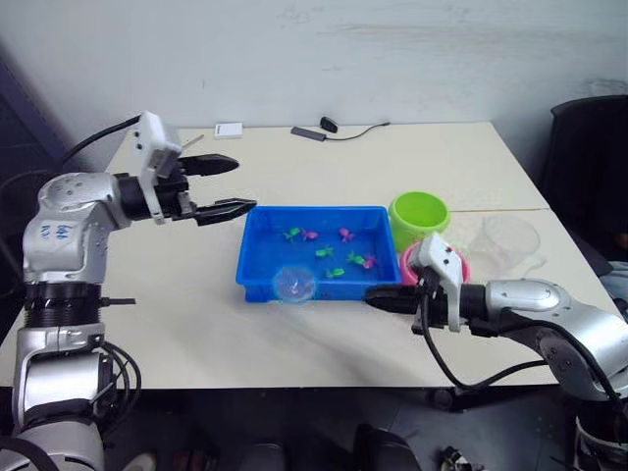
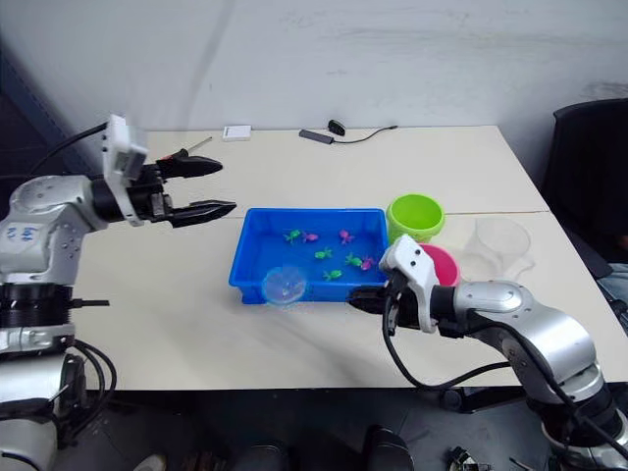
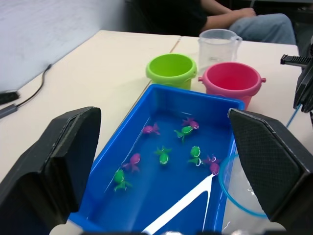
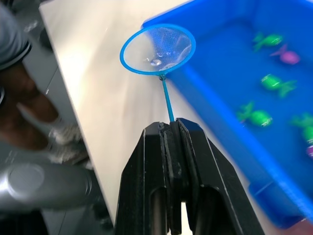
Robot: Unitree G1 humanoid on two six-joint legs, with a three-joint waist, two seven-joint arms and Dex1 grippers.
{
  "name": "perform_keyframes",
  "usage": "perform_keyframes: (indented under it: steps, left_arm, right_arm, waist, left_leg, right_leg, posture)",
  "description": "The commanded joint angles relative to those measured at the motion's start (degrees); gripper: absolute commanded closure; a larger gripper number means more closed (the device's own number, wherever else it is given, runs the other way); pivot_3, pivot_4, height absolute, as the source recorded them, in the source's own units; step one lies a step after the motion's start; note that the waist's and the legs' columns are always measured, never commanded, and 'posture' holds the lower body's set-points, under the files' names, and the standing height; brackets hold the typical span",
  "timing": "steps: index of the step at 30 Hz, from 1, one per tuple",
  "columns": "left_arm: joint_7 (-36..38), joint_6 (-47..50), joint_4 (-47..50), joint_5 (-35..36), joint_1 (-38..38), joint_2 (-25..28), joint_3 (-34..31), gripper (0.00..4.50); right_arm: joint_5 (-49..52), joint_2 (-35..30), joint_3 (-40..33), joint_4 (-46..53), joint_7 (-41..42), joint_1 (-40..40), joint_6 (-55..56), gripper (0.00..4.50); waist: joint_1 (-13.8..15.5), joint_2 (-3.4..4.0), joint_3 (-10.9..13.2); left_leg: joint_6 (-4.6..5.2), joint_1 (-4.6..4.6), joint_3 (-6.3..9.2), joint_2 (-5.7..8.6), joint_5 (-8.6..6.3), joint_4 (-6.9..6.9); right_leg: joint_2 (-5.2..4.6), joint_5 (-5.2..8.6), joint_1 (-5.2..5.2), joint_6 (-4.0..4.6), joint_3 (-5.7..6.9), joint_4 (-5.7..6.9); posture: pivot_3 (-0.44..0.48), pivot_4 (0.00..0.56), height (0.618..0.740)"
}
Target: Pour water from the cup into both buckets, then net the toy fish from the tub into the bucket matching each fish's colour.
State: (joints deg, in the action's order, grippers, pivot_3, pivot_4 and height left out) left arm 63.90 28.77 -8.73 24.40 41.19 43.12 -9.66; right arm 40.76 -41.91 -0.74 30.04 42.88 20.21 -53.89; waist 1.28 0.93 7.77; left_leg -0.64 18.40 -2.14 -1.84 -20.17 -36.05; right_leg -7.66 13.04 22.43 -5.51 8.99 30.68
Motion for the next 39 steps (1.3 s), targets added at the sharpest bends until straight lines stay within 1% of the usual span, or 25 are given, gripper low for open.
perform_keyframes:
  steps: [1, 4, 8, 10, 12, 16, 19, 21, 24, 30, 39]
  left_arm:
    - [-0.98, 4.10, 5.51, 2.69, -3.76, 1.93, -2.17, 0.02]
    - [-1.54, 6.49, 8.20, 3.43, -7.66, 2.62, -1.95, 0.02]
    - [-3.44, 8.01, 11.10, 4.76, -9.54, 1.71, -1.97, 0.02]
    - [-4.21, 8.29, 12.37, 5.17, -10.36, 1.20, -1.80, 0.02]
    - [-4.38, 8.99, 13.49, 5.84, -11.15, 0.82, -1.40, 0.02]
    - [-4.89, 9.17, 14.71, 6.20, -11.82, 0.14, -0.44, 0.02]
    - [-4.97, 8.68, 14.76, 5.77, -11.94, -0.37, 0.38, 0.02]
    - [-5.11, 8.35, 14.81, 5.56, -12.11, -0.72, 0.94, 0.02]
    - [-5.59, 8.13, 15.08, 5.61, -12.26, -1.21, 1.48, 0.02]
    - [-6.40, 8.52, 15.94, 6.05, -12.42, -1.88, 1.54, 0.02]
    - [-7.31, 8.88, 17.11, 6.35, -12.93, -2.21, 1.35, 0.02]
  right_arm:
    - [2.37, 0.98, -3.85, 0.20, -1.73, 2.21, -0.32, 4.50]
    - [2.00, 2.14, -4.59, -1.86, -4.64, 4.29, -1.03, 4.50]
    - [-0.60, 2.56, -3.41, -4.85, -9.89, 7.65, -4.49, 4.50]
    - [-3.71, 1.13, -1.62, -5.98, -11.50, 9.29, -4.51, 4.50]
    - [-9.31, -2.80, 2.65, -6.71, -10.38, 10.32, -1.86, 4.50]
    - [-18.27, -7.49, 8.39, -8.53, -9.63, 11.36, 3.58, 4.50]
    - [-23.53, -9.76, 11.56, -9.43, -8.70, 11.63, 6.76, 4.50]
    - [-25.69, -10.01, 12.73, -10.03, -8.38, 11.60, 7.80, 4.50]
    - [-28.94, -9.70, 14.60, -10.99, -7.90, 11.49, 9.12, 4.50]
    - [-35.11, -7.22, 18.06, -14.43, -8.21, 11.98, 11.51, 4.50]
    - [-37.43, -0.63, 18.13, -15.99, -7.24, 12.97, 12.20, 4.50]
  waist:
    - [0.05, -0.02, 0.00]
    - [0.07, -0.04, -0.01]
    - [0.15, -0.03, -0.01]
    - [0.08, 0.01, 0.01]
    - [0.10, 0.04, 0.01]
    - [-0.03, 0.01, 0.00]
    - [-0.03, 0.01, 0.00]
    - [-0.05, 0.01, 0.00]
    - [-0.07, 0.00, 0.00]
    - [-0.08, -0.01, 0.00]
    - [-0.13, -0.01, 0.00]
  left_leg:
    - [-0.03, 0.00, 0.01, 0.01, 0.02, -0.01]
    - [-0.03, -0.01, 0.01, 0.00, 0.01, 0.00]
    - [-0.02, 0.01, 0.03, -0.01, 0.00, 0.00]
    - [-0.03, 0.00, 0.03, -0.01, 0.00, 0.02]
    - [-0.03, 0.02, 0.00, 0.00, 0.00, 0.03]
    - [-0.06, 0.00, -0.04, 0.01, 0.00, 0.05]
    - [-0.08, 0.00, -0.06, 0.01, 0.01, 0.05]
    - [-0.10, -0.01, -0.07, 0.01, 0.02, 0.04]
    - [-0.40, -0.01, -0.08, 0.01, 0.19, 0.05]
    - [-0.43, 0.00, -0.09, 0.00, 0.21, 0.05]
    - [-0.44, -0.01, -0.08, 0.00, 0.23, 0.04]
  right_leg:
    - [0.00, 0.00, 0.00, 0.00, 0.00, 0.03]
    - [0.01, 0.00, 0.01, 0.01, -0.01, 0.04]
    - [-0.01, 0.04, 0.04, 0.08, -0.01, 0.03]
    - [-0.01, 0.05, 0.03, 0.09, -0.01, 0.03]
    - [-0.02, 0.05, 0.06, 0.09, -0.03, 0.03]
    - [0.01, 0.05, 0.06, 0.08, -0.03, 0.02]
    - [0.01, 0.06, 0.06, 0.07, -0.02, -0.05]
    - [0.00, 0.06, 0.06, 0.07, -0.02, -0.06]
    - [0.01, 0.06, 0.06, 0.06, -0.02, -0.05]
    - [0.01, 0.06, 0.05, 0.06, -0.01, -0.06]
    - [0.02, 0.05, 0.05, 0.07, -0.01, 0.00]
  posture:
    - [0.000, 0.150, 0.740]
    - [0.000, 0.150, 0.740]
    - [0.000, 0.150, 0.740]
    - [0.000, 0.150, 0.740]
    - [0.000, 0.150, 0.740]
    - [0.000, 0.150, 0.740]
    - [0.000, 0.150, 0.740]
    - [0.000, 0.150, 0.740]
    - [0.000, 0.150, 0.740]
    - [0.000, 0.150, 0.740]
    - [0.000, 0.150, 0.740]
